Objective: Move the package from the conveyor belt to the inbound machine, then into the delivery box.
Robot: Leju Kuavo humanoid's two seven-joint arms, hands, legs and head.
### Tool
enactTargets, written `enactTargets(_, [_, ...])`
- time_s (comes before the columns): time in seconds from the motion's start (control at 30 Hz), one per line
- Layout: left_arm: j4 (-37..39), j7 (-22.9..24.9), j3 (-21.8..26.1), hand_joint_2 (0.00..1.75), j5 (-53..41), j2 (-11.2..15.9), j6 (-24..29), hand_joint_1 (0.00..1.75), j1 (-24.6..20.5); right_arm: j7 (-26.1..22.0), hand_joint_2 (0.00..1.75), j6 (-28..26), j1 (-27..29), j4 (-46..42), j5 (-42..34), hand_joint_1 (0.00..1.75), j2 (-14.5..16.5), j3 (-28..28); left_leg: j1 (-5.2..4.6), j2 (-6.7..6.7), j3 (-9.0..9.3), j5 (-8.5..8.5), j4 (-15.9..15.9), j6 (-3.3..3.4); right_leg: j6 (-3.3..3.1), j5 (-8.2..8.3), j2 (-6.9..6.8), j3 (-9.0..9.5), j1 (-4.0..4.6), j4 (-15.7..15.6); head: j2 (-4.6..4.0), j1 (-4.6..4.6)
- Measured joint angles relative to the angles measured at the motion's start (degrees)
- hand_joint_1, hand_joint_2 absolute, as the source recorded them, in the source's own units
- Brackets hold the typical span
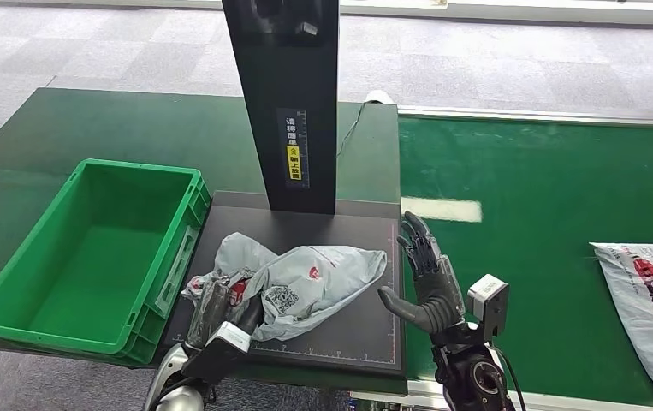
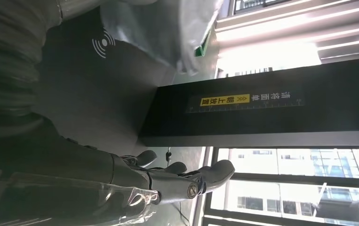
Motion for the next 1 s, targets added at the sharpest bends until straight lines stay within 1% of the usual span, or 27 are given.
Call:
enactTargets(0.1, [-2.6,-3.1,0.8,1.75,0.1,-0.2,5.4,1.75,0.9,0.0,1.75,0.0,0.0,0.0,-0.1,0.00,0.0,0.0,0.00,0.00,0.00,0.00,0.0,0.00,0.00,0.00,0.00,-0.01,0.00,0.0,0.00,-0.01])
enactTargets(0.23, [-6.9,-5.4,2.2,1.75,-2.7,-0.5,15.5,1.75,2.3,-0.1,1.75,-0.2,0.1,0.0,-0.5,0.00,0.0,0.0,0.00,0.00,-0.01,0.00,0.0,0.00,0.00,0.00,0.00,-0.02,0.00,0.0,0.00,0.00])
enactTargets(0.33, [-10.2,-4.8,3.4,1.75,-6.0,-0.6,21.9,1.75,3.3,-0.2,1.75,-0.6,0.1,0.0,-0.8,0.00,-0.1,0.0,0.00,-0.01,-0.01,-0.01,0.0,0.00,0.00,-0.01,0.00,-0.02,0.00,0.0,0.00,0.00])
enactTargets(0.43, [-11.7,-2.5,5.4,1.75,-9.7,-0.5,24.2,1.75,3.3,-0.2,1.75,-1.1,0.1,0.0,-0.9,0.00,-0.1,0.0,0.00,0.00,-0.01,-0.01,0.0,0.00,0.00,-0.01,0.00,-0.02,0.00,0.0,0.00,0.00])
enactTargets(0.5, [-12.1,0.1,7.2,1.75,-12.3,-0.4,24.5,1.75,2.8,-0.3,1.75,-1.5,0.4,-0.1,-0.9,0.00,-0.1,0.0,0.00,0.00,0.00,0.00,0.0,0.00,0.00,0.00,0.00,-0.02,0.00,0.0,0.00,0.01])
enactTargets(0.57, [-12.0,4.0,9.4,1.75,-14.1,-0.2,23.9,1.75,1.7,-0.4,1.75,-1.8,0.9,-0.4,-0.9,0.00,-0.1,0.0,0.00,-0.01,0.01,0.00,0.0,0.00,0.00,0.00,0.00,-0.02,0.01,0.0,0.00,0.01])
enactTargets(0.7, [-9.0,14.9,15.3,1.75,-15.4,0.5,18.6,1.75,-2.2,-0.4,1.75,-2.3,2.1,-1.6,-0.8,0.00,-0.2,-0.2,0.02,0.02,0.02,0.01,0.0,-0.01,-0.01,0.00,0.01,-0.01,0.03,0.0,0.00,-0.01])
enactTargets(0.83, [-3.1,22.5,21.1,1.75,-17.5,1.5,13.4,1.75,-5.9,-0.3,1.75,-2.3,2.4,-2.3,-0.5,0.00,-0.4,-0.4,0.03,0.05,0.02,0.02,0.0,-0.02,-0.01,0.00,0.07,-0.02,0.05,0.0,0.00,0.00])
enactTargets(0.9, [0.8,25.1,23.7,1.75,-18.1,2.3,11.2,1.75,-7.8,-0.1,1.75,-2.2,2.4,-2.4,-0.2,0.00,-0.4,-0.4,0.03,0.05,0.02,0.02,0.0,-0.02,-0.01,0.00,0.07,-0.03,0.05,0.0,0.00,-0.01])
enactTargets(1.0, [6.2,25.8,27.1,1.75,-17.6,3.6,11.3,1.75,-10.7,0.1,1.75,-2.0,2.4,-2.4,-0.1,0.00,-0.4,-0.4,-0.01,-0.13,0.05,0.02,0.0,-0.01,0.02,-0.06,-0.12,0.05,-0.01,0.0,0.00,0.00])
